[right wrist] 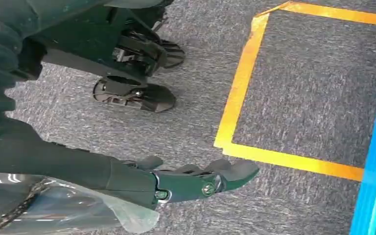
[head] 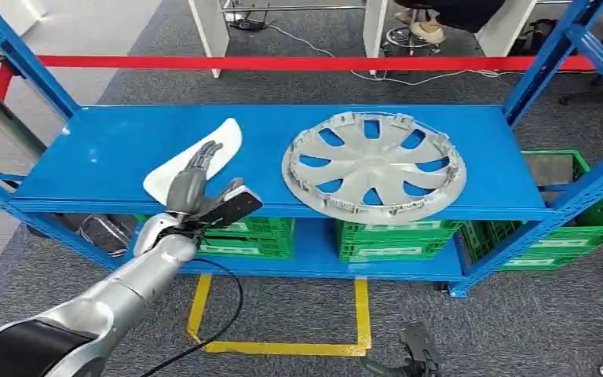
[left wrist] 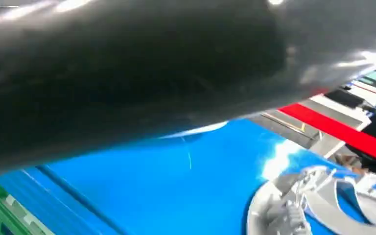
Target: Take the parts from the cabinet and place them on the table.
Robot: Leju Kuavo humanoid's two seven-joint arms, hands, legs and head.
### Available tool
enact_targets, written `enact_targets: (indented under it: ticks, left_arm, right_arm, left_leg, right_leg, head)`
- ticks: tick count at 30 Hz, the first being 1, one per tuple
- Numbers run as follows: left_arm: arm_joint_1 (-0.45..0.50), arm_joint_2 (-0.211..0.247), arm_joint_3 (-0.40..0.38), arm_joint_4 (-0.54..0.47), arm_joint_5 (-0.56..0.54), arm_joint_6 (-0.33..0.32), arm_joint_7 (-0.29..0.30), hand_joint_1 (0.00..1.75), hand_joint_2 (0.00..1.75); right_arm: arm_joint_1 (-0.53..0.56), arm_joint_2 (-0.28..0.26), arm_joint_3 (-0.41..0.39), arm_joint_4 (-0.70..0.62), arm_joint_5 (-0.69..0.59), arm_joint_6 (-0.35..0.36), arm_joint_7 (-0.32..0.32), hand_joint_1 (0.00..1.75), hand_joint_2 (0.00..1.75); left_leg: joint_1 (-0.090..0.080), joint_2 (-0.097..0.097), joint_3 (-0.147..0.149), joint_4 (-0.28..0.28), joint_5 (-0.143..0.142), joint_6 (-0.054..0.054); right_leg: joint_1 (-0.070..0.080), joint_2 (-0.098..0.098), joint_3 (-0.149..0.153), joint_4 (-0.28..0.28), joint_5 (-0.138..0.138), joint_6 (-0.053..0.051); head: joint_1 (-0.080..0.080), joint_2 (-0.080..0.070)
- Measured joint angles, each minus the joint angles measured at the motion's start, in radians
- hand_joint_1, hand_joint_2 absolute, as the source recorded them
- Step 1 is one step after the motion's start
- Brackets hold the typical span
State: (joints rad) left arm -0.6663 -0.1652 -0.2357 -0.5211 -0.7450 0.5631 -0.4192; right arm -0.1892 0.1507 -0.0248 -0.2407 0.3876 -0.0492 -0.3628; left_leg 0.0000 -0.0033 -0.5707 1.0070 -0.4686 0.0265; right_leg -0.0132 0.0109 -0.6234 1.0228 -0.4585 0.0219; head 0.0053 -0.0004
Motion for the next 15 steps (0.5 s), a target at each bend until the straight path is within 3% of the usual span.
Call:
enact_targets:
  ticks: [1, 4, 7, 10, 15]
  left_arm:
    - [0.000, 0.000, 0.002, 0.000, 0.000, 0.004, 0.000, 0.00, 1.75]
    - [0.000, 0.001, 0.003, 0.000, -0.009, 0.022, 0.006, 0.00, 1.75]
    - [0.000, 0.002, 0.003, 0.000, -0.024, 0.040, 0.020, 0.00, 1.75]
    - [0.000, 0.004, 0.003, 0.000, -0.080, 0.073, 0.069, 0.00, 1.75]
    - [-0.008, 0.022, -0.030, 0.005, -0.322, 0.129, 0.239, 0.00, 1.75]
  right_arm:
    - [0.000, 0.000, 0.000, 0.000, 0.000, 0.000, 0.000, 0.00, 1.75]
    - [0.000, 0.000, -0.002, 0.000, 0.001, 0.000, 0.000, 0.00, 1.75]
    - [0.000, 0.000, -0.004, 0.000, 0.002, -0.001, 0.000, 0.00, 1.75]
    - [0.001, 0.000, -0.006, 0.000, 0.002, -0.002, 0.000, 0.00, 1.75]
    - [0.002, 0.000, -0.016, 0.000, 0.004, -0.003, -0.007, 0.00, 1.75]
  left_leg:
    - [0.000, 0.000, 0.000, -0.001, 0.000, 0.000]
    - [0.002, 0.000, 0.000, -0.003, 0.001, -0.003]
    - [0.004, 0.000, 0.000, -0.004, 0.000, -0.030]
    - [0.003, 0.000, 0.000, -0.004, 0.001, -0.031]
    - [0.001, 0.000, 0.000, -0.002, 0.001, -0.031]
  right_leg:
    - [0.001, 0.000, 0.000, 0.000, -0.001, -0.004]
    - [0.003, -0.001, 0.000, 0.000, -0.001, -0.007]
    - [0.003, -0.001, 0.000, 0.001, 0.000, -0.009]
    - [0.003, -0.002, 0.000, 0.001, 0.001, -0.010]
    - [0.001, -0.002, 0.001, 0.001, 0.002, -0.009]
  head:
    - [-0.001, 0.000]
    - [0.000, 0.000]
    - [0.000, 0.000]
    - [0.000, 0.000]
    - [0.000, 0.000]
